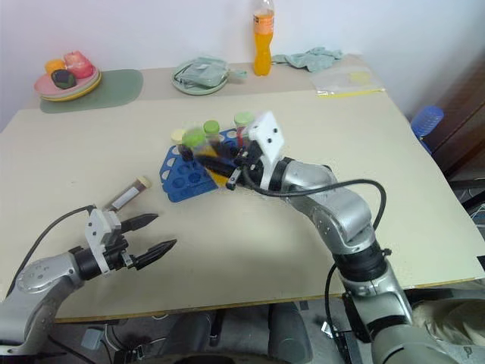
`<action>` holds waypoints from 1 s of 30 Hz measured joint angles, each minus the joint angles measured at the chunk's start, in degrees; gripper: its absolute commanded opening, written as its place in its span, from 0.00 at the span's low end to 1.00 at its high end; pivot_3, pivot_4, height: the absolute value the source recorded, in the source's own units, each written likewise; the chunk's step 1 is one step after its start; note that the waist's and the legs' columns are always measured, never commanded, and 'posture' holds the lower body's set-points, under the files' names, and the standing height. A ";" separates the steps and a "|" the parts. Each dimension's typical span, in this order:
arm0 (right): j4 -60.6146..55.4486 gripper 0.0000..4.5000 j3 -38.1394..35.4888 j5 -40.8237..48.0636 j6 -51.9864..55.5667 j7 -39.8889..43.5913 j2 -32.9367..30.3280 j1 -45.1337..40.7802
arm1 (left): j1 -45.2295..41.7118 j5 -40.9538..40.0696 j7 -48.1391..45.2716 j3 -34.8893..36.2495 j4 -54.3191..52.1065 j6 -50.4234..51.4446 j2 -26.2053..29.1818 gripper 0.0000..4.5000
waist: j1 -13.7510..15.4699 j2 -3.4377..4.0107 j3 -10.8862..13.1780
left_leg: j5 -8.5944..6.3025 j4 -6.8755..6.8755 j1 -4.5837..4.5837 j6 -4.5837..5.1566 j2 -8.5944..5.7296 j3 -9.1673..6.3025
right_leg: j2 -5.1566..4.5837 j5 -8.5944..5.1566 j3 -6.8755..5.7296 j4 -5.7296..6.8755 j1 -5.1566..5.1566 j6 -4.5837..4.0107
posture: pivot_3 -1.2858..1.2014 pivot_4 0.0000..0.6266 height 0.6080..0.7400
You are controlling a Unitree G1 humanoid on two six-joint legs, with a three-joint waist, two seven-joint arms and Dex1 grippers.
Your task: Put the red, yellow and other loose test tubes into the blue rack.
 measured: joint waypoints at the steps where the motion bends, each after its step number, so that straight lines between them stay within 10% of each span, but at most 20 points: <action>1: 2.89 0.16 0.20 -2.80 -4.91 -1.00 2.44 0.83 | -1.08 -0.20 0.66 -0.10 0.00 0.24 -0.68 1.00 | 0.03 0.00 0.00 | 0.01 0.01 0.02 -0.02 0.00 -0.01 | 0.01 0.00 0.00 0.02 0.01 0.00 | 0.52 0.24 1.00; 12: 32.21 0.16 0.05 -18.31 -33.09 -9.17 16.12 1.15 | -5.09 -2.68 4.82 -0.93 -3.29 2.37 -4.38 1.00 | 0.03 0.02 0.00 | 0.08 -0.01 0.03 -0.14 -0.03 -0.05 | 0.02 0.01 0.07 0.05 0.00 -0.02 | 0.52 0.24 1.00; 30: 40.25 0.16 -2.29 -21.04 -40.17 -8.56 18.55 -0.90 | -3.90 -2.87 6.22 -1.15 -6.12 4.66 -4.32 1.00 | -0.03 0.03 -0.01 | 0.09 -0.02 0.06 -0.15 -0.04 -0.06 | 0.07 0.00 0.09 0.06 0.00 -0.02 | 0.52 0.24 1.00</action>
